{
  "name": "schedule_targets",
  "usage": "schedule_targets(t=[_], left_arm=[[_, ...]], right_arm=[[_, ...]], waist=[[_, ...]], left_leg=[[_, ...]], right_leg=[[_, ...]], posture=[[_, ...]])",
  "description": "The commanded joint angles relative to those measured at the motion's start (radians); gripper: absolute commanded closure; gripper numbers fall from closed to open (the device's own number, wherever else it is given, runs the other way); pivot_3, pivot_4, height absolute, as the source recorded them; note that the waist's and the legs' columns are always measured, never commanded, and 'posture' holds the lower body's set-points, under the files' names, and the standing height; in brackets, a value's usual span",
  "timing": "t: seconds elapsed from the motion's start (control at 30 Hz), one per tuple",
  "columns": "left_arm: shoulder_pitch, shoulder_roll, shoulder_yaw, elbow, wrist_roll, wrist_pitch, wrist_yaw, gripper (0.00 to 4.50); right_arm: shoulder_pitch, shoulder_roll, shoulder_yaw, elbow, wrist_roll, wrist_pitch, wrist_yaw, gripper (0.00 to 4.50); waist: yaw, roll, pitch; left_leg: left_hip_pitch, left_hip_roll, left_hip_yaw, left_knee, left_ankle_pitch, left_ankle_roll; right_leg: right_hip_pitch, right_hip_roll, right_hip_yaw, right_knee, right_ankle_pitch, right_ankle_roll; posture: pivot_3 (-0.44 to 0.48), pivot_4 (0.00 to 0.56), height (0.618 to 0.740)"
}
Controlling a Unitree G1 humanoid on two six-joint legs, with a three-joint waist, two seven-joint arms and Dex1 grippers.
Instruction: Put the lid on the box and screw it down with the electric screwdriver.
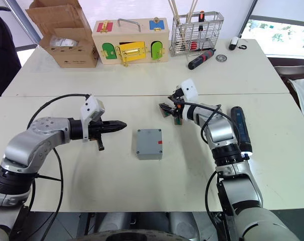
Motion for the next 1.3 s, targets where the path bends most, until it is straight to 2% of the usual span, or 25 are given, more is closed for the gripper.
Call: schedule_targets(t=[0.03,0.37,0.57,0.9,1.0,1.07,1.1,1.3], left_arm=[[-0.019,0.003,0.014,-0.014,0.002,-0.021,-0.009,4.50],[-0.008,0.003,0.020,-0.025,0.000,-0.016,-0.005,4.50],[0.000,0.005,0.022,-0.028,0.000,-0.016,-0.002,4.50],[0.001,0.003,0.018,-0.031,0.000,-0.014,-0.001,4.50],[0.002,0.005,0.015,-0.032,0.001,-0.014,-0.002,4.50],[0.002,0.005,0.014,-0.033,0.001,-0.013,-0.003,4.50],[0.002,0.006,0.014,-0.034,0.001,-0.013,-0.004,4.50],[0.000,0.007,0.013,-0.032,0.001,-0.011,-0.006,4.50]], right_arm=[[-0.017,0.013,-0.006,0.004,0.000,-0.006,-0.006,0.66],[-0.041,0.038,-0.023,0.082,0.002,-0.030,-0.015,0.66],[-0.056,0.054,-0.030,0.102,0.010,-0.041,-0.021,2.25],[-0.057,0.061,-0.035,0.108,0.009,-0.048,-0.026,2.25],[-0.056,0.066,-0.037,0.109,0.009,-0.050,-0.030,3.23],[-0.055,0.069,-0.036,0.111,0.007,-0.053,-0.030,4.19],[-0.055,0.070,-0.034,0.111,0.005,-0.054,-0.030,4.44],[-0.055,0.068,-0.033,0.108,0.002,-0.053,-0.033,4.44]], waist=[[0.000,0.000,0.000],[0.000,0.000,0.000],[0.000,0.000,0.000],[0.000,0.000,0.000],[0.000,0.000,0.000],[0.000,0.000,0.000],[0.000,0.000,0.000],[0.000,0.000,0.000]], left_leg=[[0.000,0.000,0.000,0.000,0.000,0.000],[0.000,0.000,0.000,0.000,0.000,0.000],[0.000,0.000,0.000,0.000,0.000,0.000],[0.000,0.000,0.000,0.000,0.000,0.000],[0.000,0.000,0.000,0.000,0.000,0.000],[0.000,0.000,0.000,0.000,0.000,0.000],[0.000,0.000,0.000,0.000,0.000,0.000],[0.000,0.000,0.000,0.000,0.000,0.000]], right_leg=[[0.000,0.000,0.000,0.000,0.000,0.000],[0.000,0.000,0.000,0.000,0.000,0.000],[0.000,0.000,0.000,0.000,0.000,0.000],[0.000,0.000,0.000,0.000,0.000,0.000],[0.000,0.000,0.000,0.000,0.000,0.000],[0.000,0.000,0.000,0.000,0.000,0.000],[0.000,0.000,0.000,0.000,0.000,0.000],[0.000,0.000,0.000,0.000,0.000,0.000]], posture=[[0.000,0.150,0.740],[0.000,0.150,0.740],[0.000,0.150,0.740],[0.000,0.150,0.740],[0.000,0.150,0.740],[0.000,0.150,0.740],[0.000,0.150,0.740],[0.000,0.150,0.740]])
